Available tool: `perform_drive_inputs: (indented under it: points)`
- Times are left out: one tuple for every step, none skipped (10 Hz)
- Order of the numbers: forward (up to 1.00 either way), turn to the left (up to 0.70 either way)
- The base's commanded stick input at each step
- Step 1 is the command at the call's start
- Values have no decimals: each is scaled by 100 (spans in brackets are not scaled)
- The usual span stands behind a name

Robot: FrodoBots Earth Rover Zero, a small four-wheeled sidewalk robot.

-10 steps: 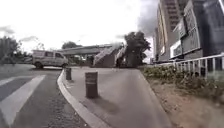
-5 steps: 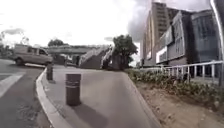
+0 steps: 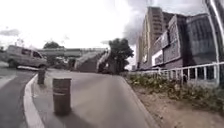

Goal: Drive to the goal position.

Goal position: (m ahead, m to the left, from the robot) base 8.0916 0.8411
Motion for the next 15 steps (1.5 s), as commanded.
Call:
perform_drive_inputs:
  points:
    - [45, 0]
    - [45, 0]
    - [45, 3]
    - [45, 22]
    - [45, 27]
    - [45, 20]
    - [45, 0]
    - [45, 0]
    - [45, 0]
    - [45, 0]
    - [45, 0]
    - [45, 0]
    - [45, 0]
    - [45, 0]
    - [45, 0]
